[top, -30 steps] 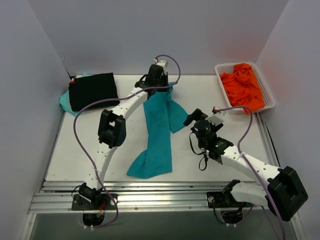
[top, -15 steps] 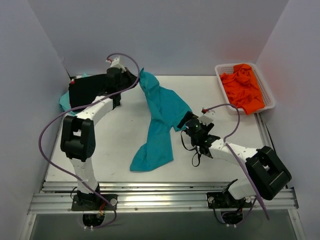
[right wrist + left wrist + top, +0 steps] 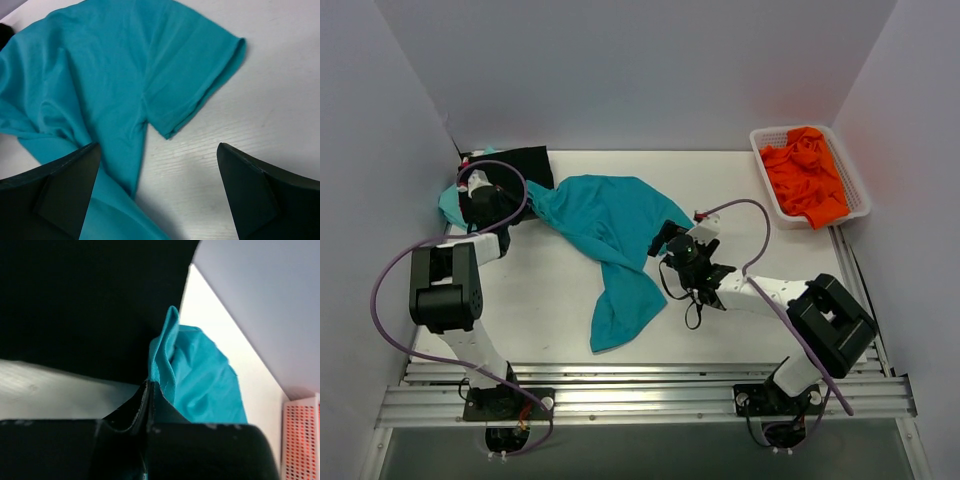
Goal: Fold and stack the t-shirts
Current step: Flatten the tshirt out
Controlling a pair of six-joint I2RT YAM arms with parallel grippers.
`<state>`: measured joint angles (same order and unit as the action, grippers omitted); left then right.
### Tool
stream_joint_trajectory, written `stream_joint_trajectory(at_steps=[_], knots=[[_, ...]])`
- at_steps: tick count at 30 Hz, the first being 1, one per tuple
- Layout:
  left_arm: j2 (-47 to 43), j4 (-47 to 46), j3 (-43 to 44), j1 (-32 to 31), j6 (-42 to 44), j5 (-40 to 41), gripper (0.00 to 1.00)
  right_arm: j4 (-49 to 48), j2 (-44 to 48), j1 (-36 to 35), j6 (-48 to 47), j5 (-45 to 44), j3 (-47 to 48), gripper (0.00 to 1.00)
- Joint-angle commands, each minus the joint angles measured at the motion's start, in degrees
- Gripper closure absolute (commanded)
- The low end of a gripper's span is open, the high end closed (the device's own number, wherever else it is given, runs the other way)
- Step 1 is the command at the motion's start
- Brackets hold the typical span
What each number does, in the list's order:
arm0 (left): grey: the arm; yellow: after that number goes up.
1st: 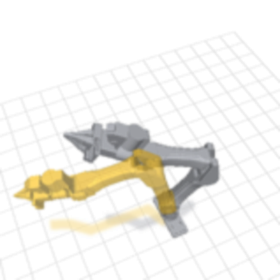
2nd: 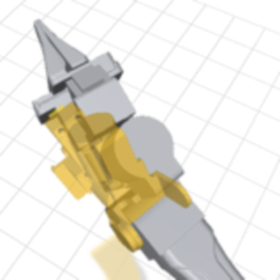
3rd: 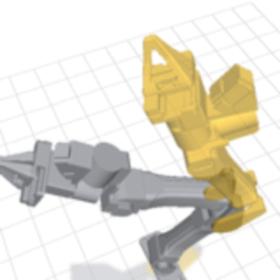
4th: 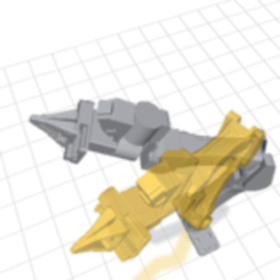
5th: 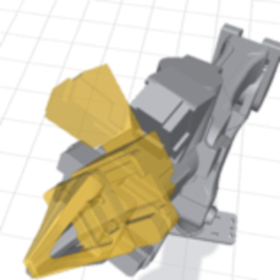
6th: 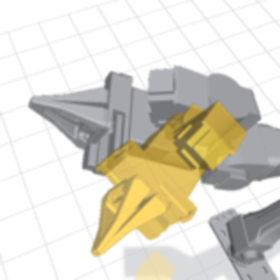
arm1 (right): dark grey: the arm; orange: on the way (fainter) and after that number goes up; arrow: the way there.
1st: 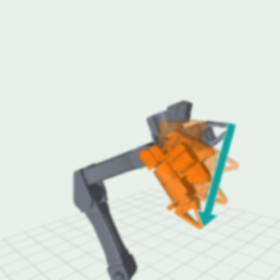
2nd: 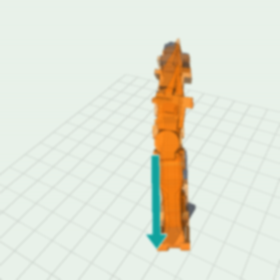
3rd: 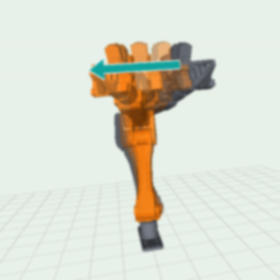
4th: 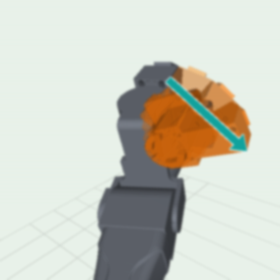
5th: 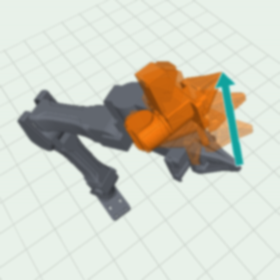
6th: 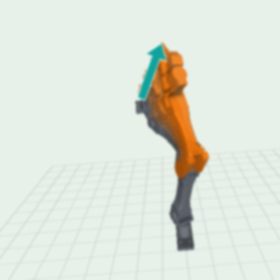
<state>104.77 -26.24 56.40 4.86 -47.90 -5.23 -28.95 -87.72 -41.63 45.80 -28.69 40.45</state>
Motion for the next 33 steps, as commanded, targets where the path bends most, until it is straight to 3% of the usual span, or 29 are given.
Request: stream_joint_trajectory(at_steps=[1,10,24,27,30,31,33], knots=[[0.4,-8.6,2.0,-0.7,-1.9,-3.5,0.98,-3.0,-1.1,-3.2,-0.9,0.5,3.6,0.03],[3.0,-10.3,1.7,-0.7,-2.2,-4.4,0.98,-3.3,-2.8,-12.8,7.2,0.8,-1.4,0.04],[4.1,-11.7,1.5,-0.7,-2.7,-5.7,0.98,2.8,-2.8,-16.3,13.4,-7.3,-8.0,0.05],[4.0,-11.6,1.5,-0.8,-2.7,-5.6,0.98,1.4,-3.9,-16.3,12.9,-6.8,-8.2,0.18],[4.0,-11.7,1.4,-0.7,-2.7,-5.6,0.98,-1.6,-5.8,-16.3,11.0,-4.6,-8.2,0.52],[4.0,-11.6,1.3,-0.7,-2.7,-5.6,0.98,-1.9,-6.3,-16.3,10.6,-4.4,-7.9,0.72],[3.8,-11.7,1.1,-0.7,-2.6,-5.6,0.98,-2.2,-7.7,-16.3,10.2,-3.5,-7.6,0.82]])
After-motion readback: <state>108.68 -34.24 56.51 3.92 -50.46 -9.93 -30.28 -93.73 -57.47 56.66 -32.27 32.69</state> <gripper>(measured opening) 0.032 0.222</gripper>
